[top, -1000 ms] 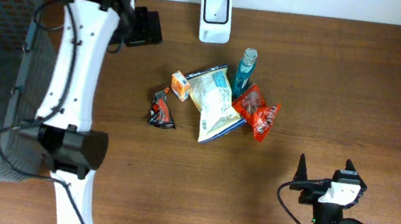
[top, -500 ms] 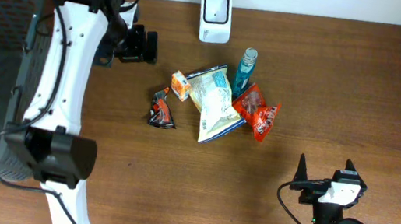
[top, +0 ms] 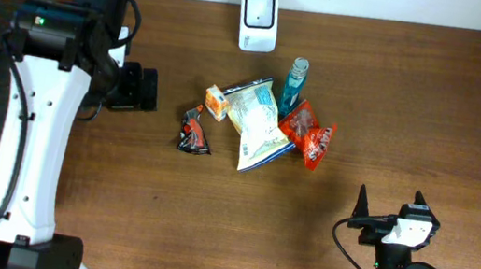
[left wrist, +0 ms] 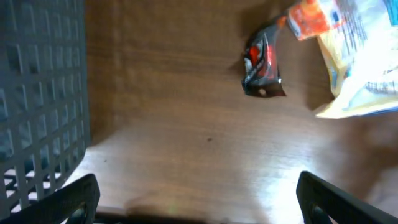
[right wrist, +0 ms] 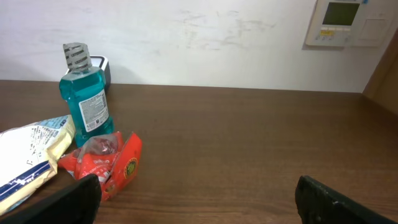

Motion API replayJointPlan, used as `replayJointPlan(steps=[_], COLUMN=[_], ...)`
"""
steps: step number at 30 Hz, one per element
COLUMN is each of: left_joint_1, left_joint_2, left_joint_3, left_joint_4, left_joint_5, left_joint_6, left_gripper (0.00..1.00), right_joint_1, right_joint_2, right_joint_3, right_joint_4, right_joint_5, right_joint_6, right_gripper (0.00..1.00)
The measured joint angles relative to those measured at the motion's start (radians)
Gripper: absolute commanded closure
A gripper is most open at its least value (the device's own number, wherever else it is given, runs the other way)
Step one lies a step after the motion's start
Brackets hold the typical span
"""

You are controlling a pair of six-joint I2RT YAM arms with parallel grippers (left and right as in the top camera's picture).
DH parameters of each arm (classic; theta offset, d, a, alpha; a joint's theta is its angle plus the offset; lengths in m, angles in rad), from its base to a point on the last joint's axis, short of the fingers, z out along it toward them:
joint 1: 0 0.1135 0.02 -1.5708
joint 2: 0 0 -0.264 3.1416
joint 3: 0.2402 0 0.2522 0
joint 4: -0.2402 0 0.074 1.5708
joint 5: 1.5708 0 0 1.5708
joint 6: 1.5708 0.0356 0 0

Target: Scan the item barcode

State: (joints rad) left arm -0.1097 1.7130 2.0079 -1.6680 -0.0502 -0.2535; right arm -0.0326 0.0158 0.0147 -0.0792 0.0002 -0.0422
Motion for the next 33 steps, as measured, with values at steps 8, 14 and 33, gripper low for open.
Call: replayJointPlan(steps=[8, 14, 33], left_joint_1=[0.000, -0.023, -0.101], left_joint_2=[-0.001, 0.020, 0.185], left_joint_3=[-0.032, -0.099, -0.101], left_joint_4=[0.224, 0.402, 0.480], left_joint_5=[0.105, 0.177, 0.060], left_joint_6=[-0.001, 0.000, 0.093], left_gripper=[0.01, 0.01, 0.01], right_joint_1=[0.000, 0.000, 0.000], right_joint_2=[0.000, 0.000, 0.000], right_joint_3=[0.000, 0.000, -0.004], right_joint_4=[0.000, 0.000, 0.313], right_joint_5=[0.000, 0.000, -0.704], right_joint_6=[0.000, 0.000, 0.001], right_gripper=[0.02, 0.02, 0.02])
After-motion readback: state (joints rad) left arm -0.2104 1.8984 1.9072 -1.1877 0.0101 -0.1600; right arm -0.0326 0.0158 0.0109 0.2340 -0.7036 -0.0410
